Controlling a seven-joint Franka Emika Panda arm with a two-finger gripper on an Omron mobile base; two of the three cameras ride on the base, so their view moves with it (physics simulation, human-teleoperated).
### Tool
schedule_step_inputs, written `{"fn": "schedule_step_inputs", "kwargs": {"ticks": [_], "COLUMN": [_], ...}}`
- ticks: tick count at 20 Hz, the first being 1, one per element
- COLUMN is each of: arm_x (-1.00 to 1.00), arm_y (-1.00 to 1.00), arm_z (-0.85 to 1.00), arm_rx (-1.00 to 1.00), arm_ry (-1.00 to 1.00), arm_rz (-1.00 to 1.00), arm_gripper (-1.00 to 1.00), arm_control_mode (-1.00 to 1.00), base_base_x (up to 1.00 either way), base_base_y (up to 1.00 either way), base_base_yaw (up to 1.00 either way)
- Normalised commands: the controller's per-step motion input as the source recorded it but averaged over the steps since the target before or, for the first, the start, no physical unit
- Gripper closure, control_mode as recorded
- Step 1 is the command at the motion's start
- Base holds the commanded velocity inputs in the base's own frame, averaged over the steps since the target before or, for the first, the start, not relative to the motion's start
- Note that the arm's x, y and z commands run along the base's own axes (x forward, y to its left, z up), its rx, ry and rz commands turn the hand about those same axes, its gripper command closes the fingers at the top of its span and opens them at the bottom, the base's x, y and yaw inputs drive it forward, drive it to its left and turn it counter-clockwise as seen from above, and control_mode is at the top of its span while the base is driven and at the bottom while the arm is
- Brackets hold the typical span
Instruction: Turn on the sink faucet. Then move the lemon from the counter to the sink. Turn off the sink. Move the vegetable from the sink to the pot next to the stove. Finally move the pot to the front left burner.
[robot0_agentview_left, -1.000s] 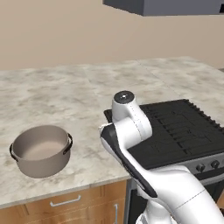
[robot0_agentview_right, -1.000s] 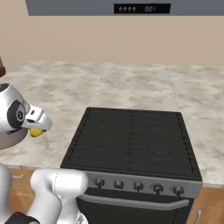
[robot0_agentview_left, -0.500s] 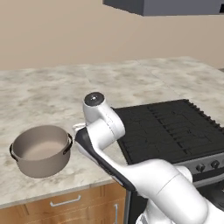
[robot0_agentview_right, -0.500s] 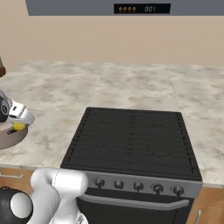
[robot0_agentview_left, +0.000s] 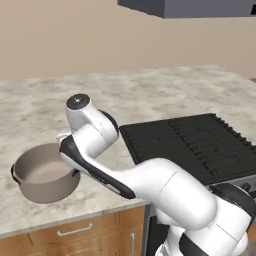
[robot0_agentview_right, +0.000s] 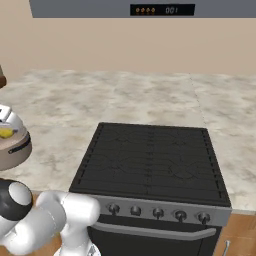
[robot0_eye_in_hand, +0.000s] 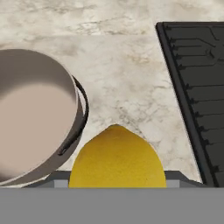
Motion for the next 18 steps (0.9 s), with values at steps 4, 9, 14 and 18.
{"fn": "schedule_step_inputs", "kwargs": {"ticks": [4, 9, 14, 18], "arm_x": [0.03, 0.04, 0.17, 0.31], "arm_y": [0.63, 0.58, 0.40, 0.28], "arm_z": [0.00, -0.04, -0.27, -0.38], "arm_rx": [0.00, 0.00, 0.00, 0.00], "arm_ry": [0.02, 0.03, 0.03, 0.08], "arm_rz": [0.06, 0.04, 0.02, 0.02], "arm_gripper": [1.00, 1.00, 1.00, 1.00], "arm_control_mode": [-1.00, -1.00, -1.00, -1.00], "base_base_x": [0.00, 0.00, 0.00, 0.00], "base_base_y": [0.00, 0.00, 0.00, 0.00], "base_base_yaw": [0.00, 0.00, 0.00, 0.00]}}
